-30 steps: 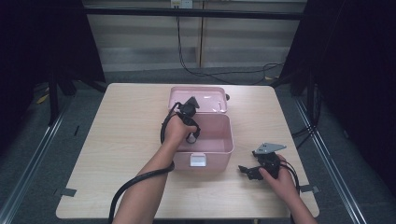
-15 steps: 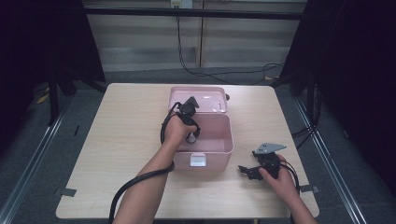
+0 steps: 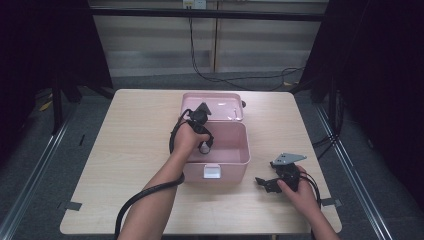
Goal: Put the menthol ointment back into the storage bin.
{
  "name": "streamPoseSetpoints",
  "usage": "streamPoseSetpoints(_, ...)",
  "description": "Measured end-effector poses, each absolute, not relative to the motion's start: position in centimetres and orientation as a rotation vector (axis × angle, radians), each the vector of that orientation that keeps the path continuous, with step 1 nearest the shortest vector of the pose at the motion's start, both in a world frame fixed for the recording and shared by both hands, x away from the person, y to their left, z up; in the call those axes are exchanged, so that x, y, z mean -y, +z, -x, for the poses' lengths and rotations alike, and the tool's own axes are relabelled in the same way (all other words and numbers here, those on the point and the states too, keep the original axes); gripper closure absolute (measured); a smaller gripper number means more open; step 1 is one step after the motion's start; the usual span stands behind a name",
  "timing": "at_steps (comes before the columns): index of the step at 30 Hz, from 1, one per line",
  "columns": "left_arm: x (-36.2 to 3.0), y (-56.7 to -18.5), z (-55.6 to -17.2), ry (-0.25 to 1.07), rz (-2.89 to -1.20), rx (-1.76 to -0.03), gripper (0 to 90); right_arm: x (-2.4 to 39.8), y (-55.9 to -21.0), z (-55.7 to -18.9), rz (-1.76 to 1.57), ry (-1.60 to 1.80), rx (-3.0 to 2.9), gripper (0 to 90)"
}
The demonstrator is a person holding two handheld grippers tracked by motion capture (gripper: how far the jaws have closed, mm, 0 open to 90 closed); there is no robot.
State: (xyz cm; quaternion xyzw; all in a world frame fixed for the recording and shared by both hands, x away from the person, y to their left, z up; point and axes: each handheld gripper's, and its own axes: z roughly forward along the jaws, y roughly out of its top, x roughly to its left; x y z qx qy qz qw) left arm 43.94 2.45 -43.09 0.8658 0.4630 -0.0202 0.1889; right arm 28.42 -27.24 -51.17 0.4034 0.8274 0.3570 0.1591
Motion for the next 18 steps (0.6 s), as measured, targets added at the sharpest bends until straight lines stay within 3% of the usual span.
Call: streamPoseSetpoints(18, -3.6, -40.3, -43.5, -0.052, -2.422, -1.286, 42.6, 27.2, -51.2, -28.4, -1.151, 1.021, -2.365, 11.9)
